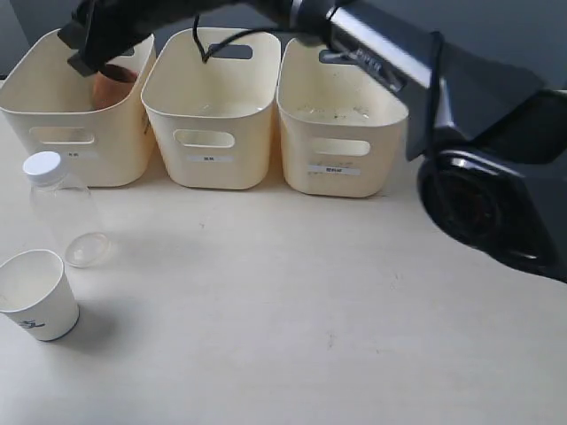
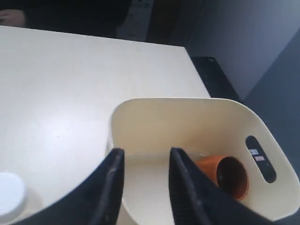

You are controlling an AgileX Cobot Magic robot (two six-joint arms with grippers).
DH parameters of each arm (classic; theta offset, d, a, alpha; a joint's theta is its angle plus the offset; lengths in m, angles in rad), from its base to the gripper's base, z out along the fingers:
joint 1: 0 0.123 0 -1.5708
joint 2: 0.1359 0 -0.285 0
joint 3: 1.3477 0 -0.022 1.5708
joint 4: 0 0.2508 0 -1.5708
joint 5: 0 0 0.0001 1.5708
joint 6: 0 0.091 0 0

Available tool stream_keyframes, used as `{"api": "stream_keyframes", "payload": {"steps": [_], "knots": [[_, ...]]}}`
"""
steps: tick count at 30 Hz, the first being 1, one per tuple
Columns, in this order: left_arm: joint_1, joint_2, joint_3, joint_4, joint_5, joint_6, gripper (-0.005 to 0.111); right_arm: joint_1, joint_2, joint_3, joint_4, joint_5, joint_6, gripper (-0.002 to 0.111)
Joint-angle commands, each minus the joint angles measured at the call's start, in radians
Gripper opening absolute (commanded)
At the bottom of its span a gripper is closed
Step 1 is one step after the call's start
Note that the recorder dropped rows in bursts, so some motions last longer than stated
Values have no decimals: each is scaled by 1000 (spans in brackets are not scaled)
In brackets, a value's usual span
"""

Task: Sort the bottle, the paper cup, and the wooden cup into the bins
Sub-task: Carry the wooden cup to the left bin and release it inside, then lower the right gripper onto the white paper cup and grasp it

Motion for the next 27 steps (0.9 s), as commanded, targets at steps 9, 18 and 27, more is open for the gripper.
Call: {"api": "stream_keyframes", "payload": {"steps": [9, 18, 27], "knots": [[-5, -3, 2, -1, -6, -2, 0, 214, -138, 46, -382, 458, 122, 33], [-5, -3, 2, -1, -6, -2, 0, 325, -138, 279, -420, 458, 54, 33], [-5, -3, 2, -1, -6, -2, 0, 388, -58, 299, -414, 365, -135, 52]]}}
